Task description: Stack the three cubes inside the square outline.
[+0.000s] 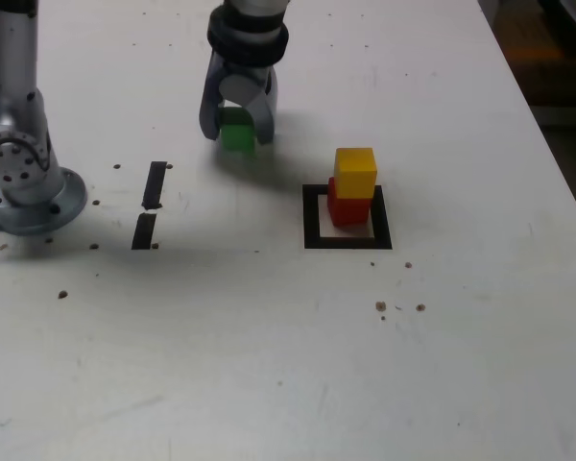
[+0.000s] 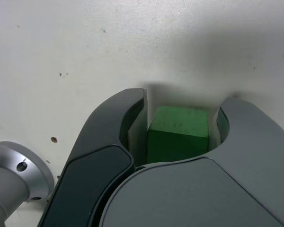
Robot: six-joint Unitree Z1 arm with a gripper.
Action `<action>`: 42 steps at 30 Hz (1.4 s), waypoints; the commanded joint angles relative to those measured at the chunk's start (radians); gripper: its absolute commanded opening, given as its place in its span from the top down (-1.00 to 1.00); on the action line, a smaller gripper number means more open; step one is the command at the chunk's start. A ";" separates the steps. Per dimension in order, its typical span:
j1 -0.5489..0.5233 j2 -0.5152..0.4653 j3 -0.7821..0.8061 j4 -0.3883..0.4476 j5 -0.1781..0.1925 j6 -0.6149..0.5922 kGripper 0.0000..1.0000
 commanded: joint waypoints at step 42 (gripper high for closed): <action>-0.426 0.230 -0.789 0.576 -0.109 -0.448 0.80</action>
